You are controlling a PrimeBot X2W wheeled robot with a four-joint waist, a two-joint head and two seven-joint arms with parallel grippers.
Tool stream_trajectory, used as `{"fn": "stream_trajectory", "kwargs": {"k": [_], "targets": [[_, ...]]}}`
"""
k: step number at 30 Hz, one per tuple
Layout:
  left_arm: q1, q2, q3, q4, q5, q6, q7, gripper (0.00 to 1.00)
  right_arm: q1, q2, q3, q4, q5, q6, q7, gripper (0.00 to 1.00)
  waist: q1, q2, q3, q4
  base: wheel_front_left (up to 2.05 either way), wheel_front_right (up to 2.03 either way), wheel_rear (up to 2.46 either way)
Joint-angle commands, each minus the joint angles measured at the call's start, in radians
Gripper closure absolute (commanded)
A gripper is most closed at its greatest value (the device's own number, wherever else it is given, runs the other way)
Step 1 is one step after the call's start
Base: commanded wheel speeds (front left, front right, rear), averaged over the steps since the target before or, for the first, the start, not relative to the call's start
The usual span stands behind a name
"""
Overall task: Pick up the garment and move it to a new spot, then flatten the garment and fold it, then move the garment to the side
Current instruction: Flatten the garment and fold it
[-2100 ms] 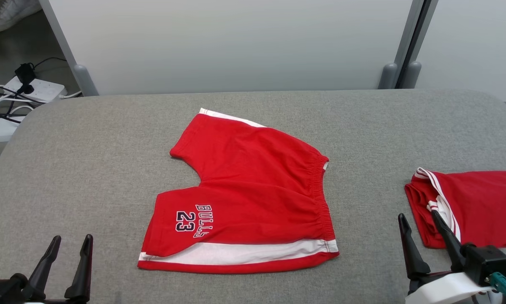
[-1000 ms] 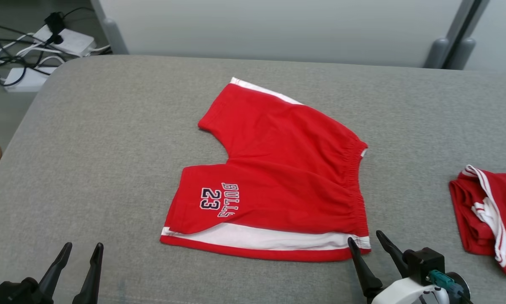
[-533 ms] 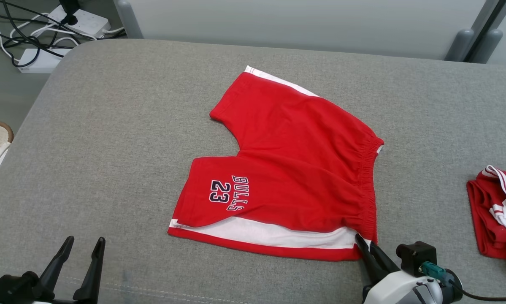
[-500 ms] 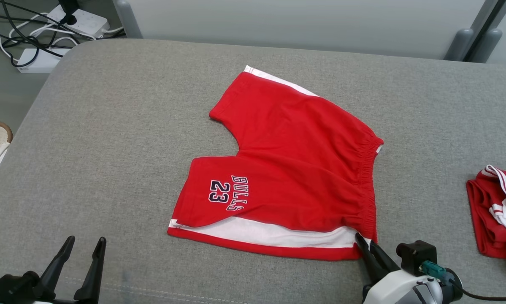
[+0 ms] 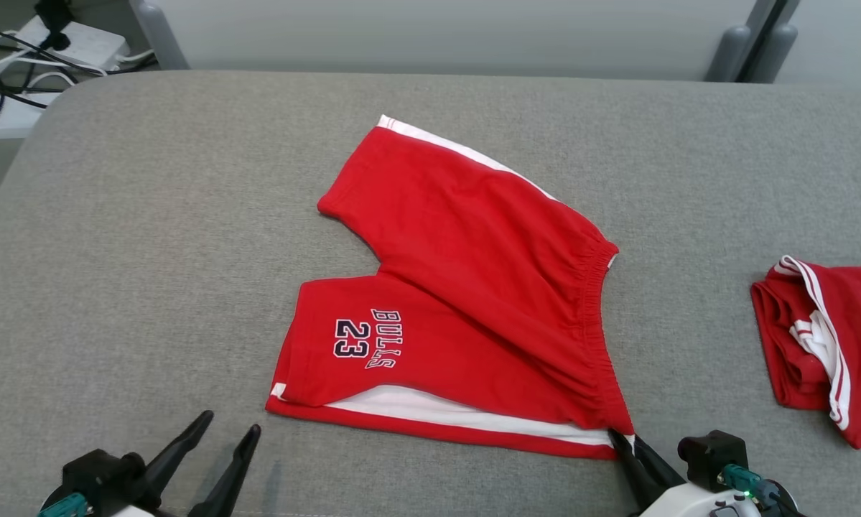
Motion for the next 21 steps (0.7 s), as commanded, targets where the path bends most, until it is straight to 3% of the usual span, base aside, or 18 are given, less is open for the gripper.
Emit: {"fn": "stream_trajectory", "kwargs": {"k": [1,11,21], "targets": [[-0.080,0.056,-0.007,-0.008,-0.009,0.004,-0.010,0.00,0.003,-0.012,0.012,-0.040,-0.015,-0.003,0.014,1.00,0.0000,0.0000,0.018,-0.017,0.00,0.00,0.00],[-0.262,0.146,-0.230,0.104,0.050,0.004,-0.010,0.00,-0.004,0.004,0.026,-0.112,-0.057,-0.003,0.053,1.00,0.0000,0.0000,0.058,-0.047,0.00,0.00,0.00],[-0.337,0.147,-0.255,0.177,0.127,0.004,-0.010,0.00,-0.028,0.010,0.056,-0.124,-0.055,-0.003,0.041,1.00,0.0000,0.0000,0.085,-0.059,0.00,0.00,0.00]]}}
